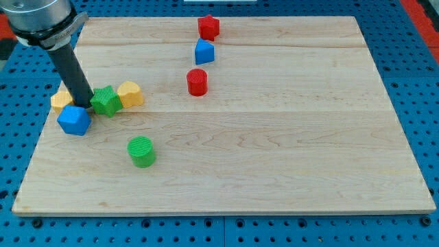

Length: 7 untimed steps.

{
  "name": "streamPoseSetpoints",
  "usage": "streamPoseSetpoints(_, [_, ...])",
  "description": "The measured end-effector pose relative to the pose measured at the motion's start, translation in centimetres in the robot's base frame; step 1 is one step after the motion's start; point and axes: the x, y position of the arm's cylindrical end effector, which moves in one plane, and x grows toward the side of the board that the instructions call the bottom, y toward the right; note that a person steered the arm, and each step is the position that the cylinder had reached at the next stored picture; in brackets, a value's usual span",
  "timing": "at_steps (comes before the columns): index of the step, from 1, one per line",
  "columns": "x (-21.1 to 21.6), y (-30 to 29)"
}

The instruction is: Move the blue cube to the right side of yellow hexagon

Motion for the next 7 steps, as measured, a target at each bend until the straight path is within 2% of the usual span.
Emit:
streamPoseSetpoints(3, [-0.5, -0.6])
streamPoseSetpoints(4, [-4.6, -0.9])
streamPoseSetpoints(5, [-6.3, -5.0])
streamPoseSetpoints(6, [-6.0, -7.6])
streamPoseSetpoints(7, [-0.7, -7.5])
